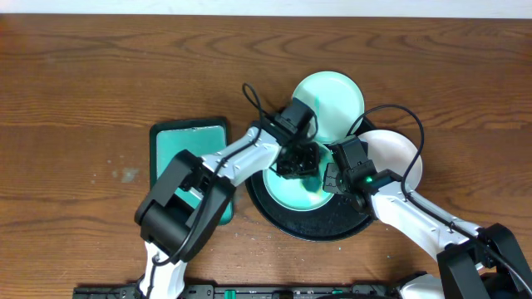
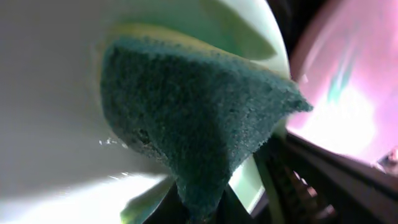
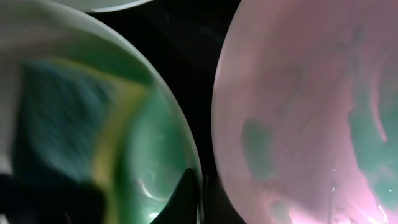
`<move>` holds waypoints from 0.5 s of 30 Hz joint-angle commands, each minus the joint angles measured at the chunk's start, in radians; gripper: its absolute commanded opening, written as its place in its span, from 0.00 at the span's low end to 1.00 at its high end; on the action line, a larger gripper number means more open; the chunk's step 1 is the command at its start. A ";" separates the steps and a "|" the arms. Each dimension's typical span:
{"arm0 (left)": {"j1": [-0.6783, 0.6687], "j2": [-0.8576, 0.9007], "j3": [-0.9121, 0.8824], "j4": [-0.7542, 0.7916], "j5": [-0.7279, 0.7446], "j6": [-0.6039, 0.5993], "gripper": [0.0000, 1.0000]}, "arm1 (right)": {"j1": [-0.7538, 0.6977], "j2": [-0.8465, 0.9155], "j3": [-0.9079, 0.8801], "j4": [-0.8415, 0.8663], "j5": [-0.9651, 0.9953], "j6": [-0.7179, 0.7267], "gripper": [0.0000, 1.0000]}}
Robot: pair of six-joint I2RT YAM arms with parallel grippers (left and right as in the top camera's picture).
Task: Clean dirty plates on tray and stack at the side
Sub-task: 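Scrub the lower green plate with the sponge in the left gripper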
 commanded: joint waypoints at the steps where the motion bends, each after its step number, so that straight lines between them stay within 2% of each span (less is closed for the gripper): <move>1: -0.016 0.023 -0.018 -0.028 0.078 0.006 0.08 | -0.002 0.013 -0.007 -0.011 0.047 -0.007 0.01; 11: 0.067 -0.007 -0.017 -0.348 -0.289 -0.013 0.07 | -0.002 0.013 -0.007 -0.011 0.047 -0.014 0.01; 15: 0.109 -0.106 -0.017 -0.400 -0.351 0.014 0.07 | -0.002 0.013 -0.007 -0.011 0.047 -0.014 0.01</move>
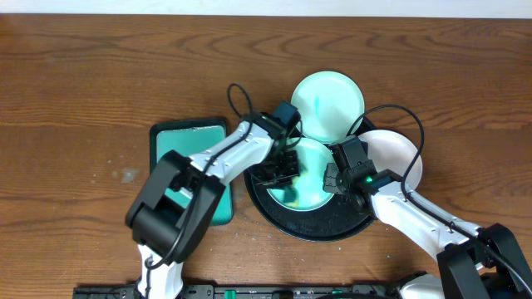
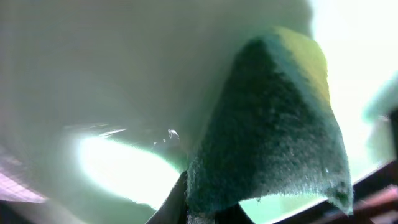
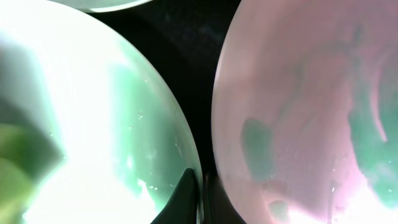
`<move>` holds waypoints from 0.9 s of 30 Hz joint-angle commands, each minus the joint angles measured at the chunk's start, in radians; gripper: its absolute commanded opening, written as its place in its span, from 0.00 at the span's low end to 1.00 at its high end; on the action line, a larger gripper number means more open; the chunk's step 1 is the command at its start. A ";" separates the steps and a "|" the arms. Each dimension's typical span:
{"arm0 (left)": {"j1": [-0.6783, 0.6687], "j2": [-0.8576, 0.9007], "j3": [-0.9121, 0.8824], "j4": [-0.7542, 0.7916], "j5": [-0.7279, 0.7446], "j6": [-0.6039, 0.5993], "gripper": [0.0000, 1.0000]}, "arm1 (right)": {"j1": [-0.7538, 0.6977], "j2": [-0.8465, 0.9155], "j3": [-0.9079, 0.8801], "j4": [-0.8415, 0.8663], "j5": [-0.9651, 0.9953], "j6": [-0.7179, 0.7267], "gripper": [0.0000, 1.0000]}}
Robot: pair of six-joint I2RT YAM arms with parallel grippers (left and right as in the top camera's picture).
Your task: Clean dirty plates on tray and stack at the side
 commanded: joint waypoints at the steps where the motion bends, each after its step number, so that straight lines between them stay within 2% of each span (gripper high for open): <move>1: 0.052 -0.097 -0.027 -0.041 -0.206 0.029 0.07 | -0.002 0.013 -0.007 -0.010 0.047 -0.023 0.01; 6: 0.112 -0.293 -0.027 -0.068 -0.321 0.084 0.07 | -0.002 0.013 -0.007 -0.004 0.035 -0.090 0.01; 10: 0.184 -0.430 -0.027 -0.123 -0.531 0.084 0.08 | -0.002 0.013 -0.007 0.022 -0.029 -0.214 0.01; 14: 0.262 -0.459 -0.030 -0.195 -0.671 0.084 0.07 | -0.003 0.013 -0.007 0.054 -0.108 -0.328 0.01; 17: 0.320 -0.438 -0.075 -0.203 -0.676 0.092 0.07 | -0.003 -0.004 0.022 0.029 -0.169 -0.342 0.01; 22: 0.387 -0.388 -0.179 -0.158 -0.628 0.095 0.08 | -0.002 -0.069 0.182 -0.159 -0.174 -0.382 0.01; 25: 0.405 -0.386 -0.187 -0.150 -0.573 0.131 0.17 | -0.002 -0.085 0.281 -0.248 -0.159 -0.423 0.01; 26: 0.410 -0.391 -0.185 -0.151 -0.558 0.138 0.25 | -0.001 -0.087 0.317 -0.272 -0.159 -0.438 0.01; 27: 0.417 -0.399 -0.180 -0.156 -0.539 0.147 0.29 | 0.002 -0.087 0.348 -0.288 -0.158 -0.447 0.01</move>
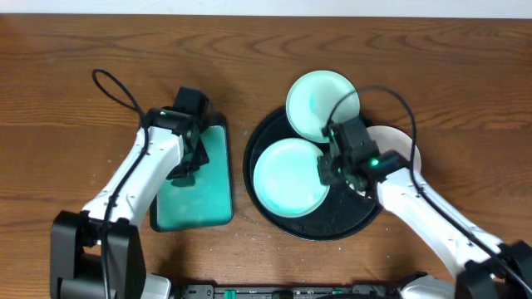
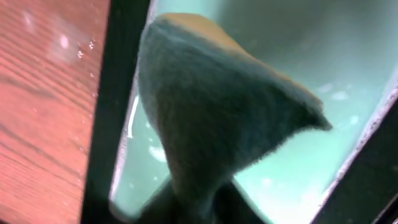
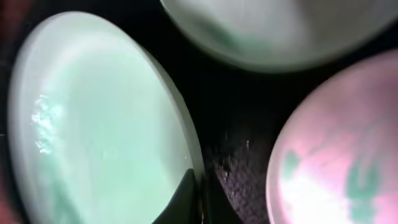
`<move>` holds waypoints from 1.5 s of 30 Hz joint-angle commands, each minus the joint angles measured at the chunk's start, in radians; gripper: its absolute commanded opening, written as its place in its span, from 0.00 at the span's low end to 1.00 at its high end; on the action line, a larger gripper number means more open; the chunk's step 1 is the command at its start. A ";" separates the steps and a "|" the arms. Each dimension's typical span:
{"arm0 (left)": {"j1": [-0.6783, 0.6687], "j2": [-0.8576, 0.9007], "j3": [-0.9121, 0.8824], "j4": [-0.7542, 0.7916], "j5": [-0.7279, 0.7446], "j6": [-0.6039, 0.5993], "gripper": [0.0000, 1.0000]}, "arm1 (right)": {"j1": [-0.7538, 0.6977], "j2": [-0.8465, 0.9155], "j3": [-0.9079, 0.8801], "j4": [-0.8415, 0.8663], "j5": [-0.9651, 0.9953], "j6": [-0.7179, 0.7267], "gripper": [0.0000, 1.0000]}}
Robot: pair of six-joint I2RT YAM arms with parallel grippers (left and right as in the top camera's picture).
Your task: Clean dirty plates on tray and stack at the side
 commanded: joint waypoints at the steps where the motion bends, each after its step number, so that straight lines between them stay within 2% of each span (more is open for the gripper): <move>1: 0.024 -0.033 0.019 -0.008 0.066 0.051 0.34 | 0.008 -0.031 0.137 -0.040 -0.006 -0.090 0.01; 3: 0.040 -0.068 0.033 -0.027 0.080 0.051 0.42 | 0.022 -0.031 0.183 -0.033 0.004 -0.111 0.01; 6: 0.068 -0.151 0.048 -0.046 0.104 0.051 0.59 | 0.063 -0.031 0.229 0.009 0.064 -0.135 0.01; 7: 0.090 -0.227 0.049 -0.050 0.120 0.050 0.64 | 0.095 -0.031 0.242 0.058 0.080 -0.162 0.01; 13: 0.136 -0.492 0.049 -0.053 0.128 0.050 0.66 | 0.250 0.007 0.242 0.312 0.177 -0.225 0.01; 18: 0.138 -0.692 0.049 -0.051 0.127 0.051 0.76 | 0.405 0.103 0.243 0.516 0.393 -0.354 0.01; 22: 0.138 -0.796 0.049 -0.071 0.127 0.077 0.77 | 0.513 0.134 0.242 0.645 0.630 -0.480 0.01; 30: 0.138 -0.861 0.049 -0.099 0.127 0.092 0.79 | 0.645 0.124 0.243 0.833 0.809 -0.729 0.01; 38: 0.138 -0.838 0.049 -0.099 0.127 0.092 0.80 | 0.715 0.117 0.243 0.977 0.880 -0.915 0.01; 45: 0.138 -0.821 0.049 -0.100 0.127 0.092 0.80 | 0.725 0.117 0.243 1.011 0.888 -0.963 0.01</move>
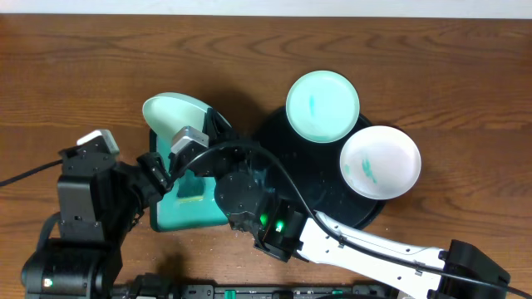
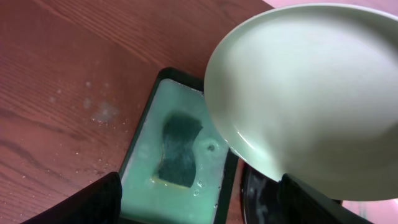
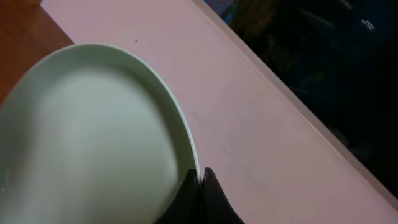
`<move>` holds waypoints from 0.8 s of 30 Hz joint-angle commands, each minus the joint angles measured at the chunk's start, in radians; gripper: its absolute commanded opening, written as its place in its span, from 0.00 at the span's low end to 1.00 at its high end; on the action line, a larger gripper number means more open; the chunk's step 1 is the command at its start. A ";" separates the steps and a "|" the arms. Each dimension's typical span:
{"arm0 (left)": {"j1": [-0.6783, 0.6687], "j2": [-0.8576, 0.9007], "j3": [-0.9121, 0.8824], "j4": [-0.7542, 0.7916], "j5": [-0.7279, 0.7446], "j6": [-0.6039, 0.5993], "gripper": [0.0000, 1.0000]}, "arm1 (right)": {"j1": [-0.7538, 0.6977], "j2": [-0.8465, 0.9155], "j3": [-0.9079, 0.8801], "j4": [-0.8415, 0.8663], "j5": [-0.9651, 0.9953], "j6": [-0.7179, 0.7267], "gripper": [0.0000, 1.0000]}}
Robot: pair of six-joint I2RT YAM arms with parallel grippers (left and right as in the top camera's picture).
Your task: Clean dirty plates on tray and stack at the side
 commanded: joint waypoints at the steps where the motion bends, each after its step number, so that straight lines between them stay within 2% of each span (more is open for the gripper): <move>1: 0.005 0.007 0.015 -0.003 0.009 0.013 0.80 | 0.008 -0.029 0.015 0.008 0.030 -0.045 0.01; 20: 0.005 0.007 0.015 -0.003 0.009 0.013 0.81 | 0.007 -0.029 0.015 0.014 0.030 -0.043 0.01; 24: 0.005 0.007 0.015 -0.002 0.009 0.013 0.81 | -0.018 -0.028 0.015 -0.002 0.029 0.047 0.01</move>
